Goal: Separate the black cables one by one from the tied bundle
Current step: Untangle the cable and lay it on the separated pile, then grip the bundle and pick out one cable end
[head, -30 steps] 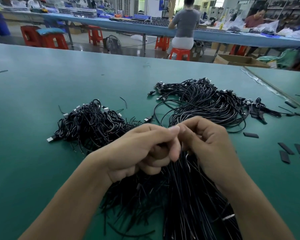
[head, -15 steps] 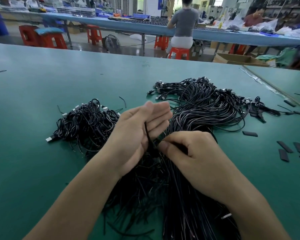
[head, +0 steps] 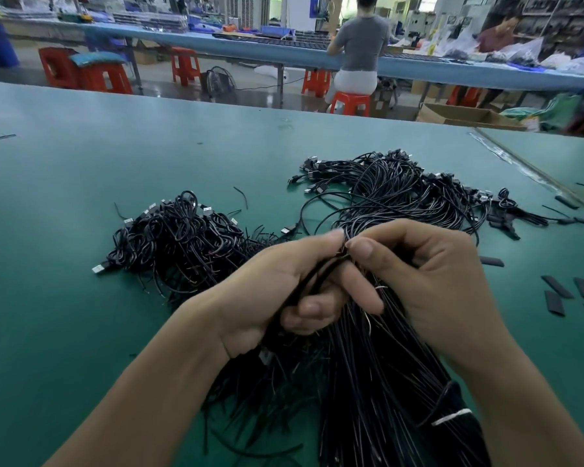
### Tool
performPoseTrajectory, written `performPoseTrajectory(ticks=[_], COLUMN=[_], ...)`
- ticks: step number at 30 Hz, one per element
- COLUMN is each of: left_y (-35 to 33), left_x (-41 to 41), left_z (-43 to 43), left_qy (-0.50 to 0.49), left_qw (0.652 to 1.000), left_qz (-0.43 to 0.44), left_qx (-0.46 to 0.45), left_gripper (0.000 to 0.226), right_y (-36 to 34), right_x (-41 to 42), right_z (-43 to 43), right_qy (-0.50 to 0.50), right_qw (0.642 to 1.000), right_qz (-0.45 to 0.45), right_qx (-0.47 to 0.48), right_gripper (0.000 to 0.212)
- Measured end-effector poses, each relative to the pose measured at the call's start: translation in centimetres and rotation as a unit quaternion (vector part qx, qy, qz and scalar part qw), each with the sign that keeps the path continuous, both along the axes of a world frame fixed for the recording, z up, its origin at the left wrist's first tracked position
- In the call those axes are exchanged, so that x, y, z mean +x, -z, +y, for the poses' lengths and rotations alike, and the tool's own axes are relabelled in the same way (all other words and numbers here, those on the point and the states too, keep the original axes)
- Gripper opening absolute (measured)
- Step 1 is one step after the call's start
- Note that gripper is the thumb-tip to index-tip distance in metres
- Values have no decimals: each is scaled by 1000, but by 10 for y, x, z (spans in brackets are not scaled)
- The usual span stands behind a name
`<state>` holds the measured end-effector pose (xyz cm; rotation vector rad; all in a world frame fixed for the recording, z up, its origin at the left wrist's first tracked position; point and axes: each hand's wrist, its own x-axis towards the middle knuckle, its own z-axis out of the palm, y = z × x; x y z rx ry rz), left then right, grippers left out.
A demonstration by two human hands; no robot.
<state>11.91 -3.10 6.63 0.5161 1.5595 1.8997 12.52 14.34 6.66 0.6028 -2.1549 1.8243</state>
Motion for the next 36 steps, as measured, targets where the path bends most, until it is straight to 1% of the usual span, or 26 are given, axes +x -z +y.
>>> performPoseTrajectory(ticks=[1,3,5,8,9,11,13,14,16,19,20,22,23,24,25,26,27,28,29,31,32,34,36], left_y=[0,2,2,1,0,-1,-1,1,3,9,11,14,14,14,13,12,9,6,3,-2,-3,-8,-12], left_x=[-1,-1,1,1,1,0,-4,-6,-10,-13,-14,-12,-10,-9,-6,-4,-1,1,4,6,6,6,5], left_z=[1,2,3,0,0,0,1,2,2,2,2,4,6,7,8,8,7,6,5,3,2,1,-4], left_qy=[0,-6,-3,5,-2,-28,-85,-120,-191,-296,-329,-370,-355,-321,-282,-237,-187,-137,-98,-56,-49,-50,-47], left_qw=[1000,999,996,986,983,967,947,940,933,924,919,909,908,914,927,949,971,986,993,998,999,996,985], left_qz=[-10,-22,-37,-64,-67,-73,-76,-69,-32,58,97,183,218,231,216,179,131,85,52,12,-3,-49,-101], left_qx=[12,39,82,151,173,241,301,313,303,235,193,48,-34,-94,-120,-103,-66,-35,-25,-24,-13,48,132], left_gripper=[67,62,51,45,44,41,40,41,41,39,36,29,30,36,44,48,47,46,46,49,49,47,43], right_y=[1,3,5,9,10,10,9,9,6,0,-3,-6,-7,-8,-8,-8,-8,-7,-6,-3,-1,3,6], right_x=[-1,-2,-2,-4,-4,-2,1,2,5,8,9,11,12,12,12,11,10,8,6,2,0,-2,-4], right_z=[0,0,-1,1,1,-1,-5,-7,-8,-4,-4,-7,-9,-9,-10,-9,-7,-4,-2,1,2,1,1], right_qy=[5,5,13,45,46,47,42,35,40,63,56,31,24,21,20,21,17,20,31,61,62,43,36], right_qw=[1000,1000,999,995,993,989,981,977,969,965,967,972,974,976,980,987,994,997,998,995,996,999,998], right_qz=[-3,-5,-13,-23,-24,-17,4,12,19,31,35,43,49,55,58,55,39,24,22,30,21,-18,-44], right_qx=[9,23,38,86,104,142,188,210,243,254,245,227,220,210,187,152,104,67,54,72,61,20,13], right_gripper=[17,16,24,36,34,20,18,18,17,11,11,16,19,21,20,19,18,18,19,22,23,29,35])
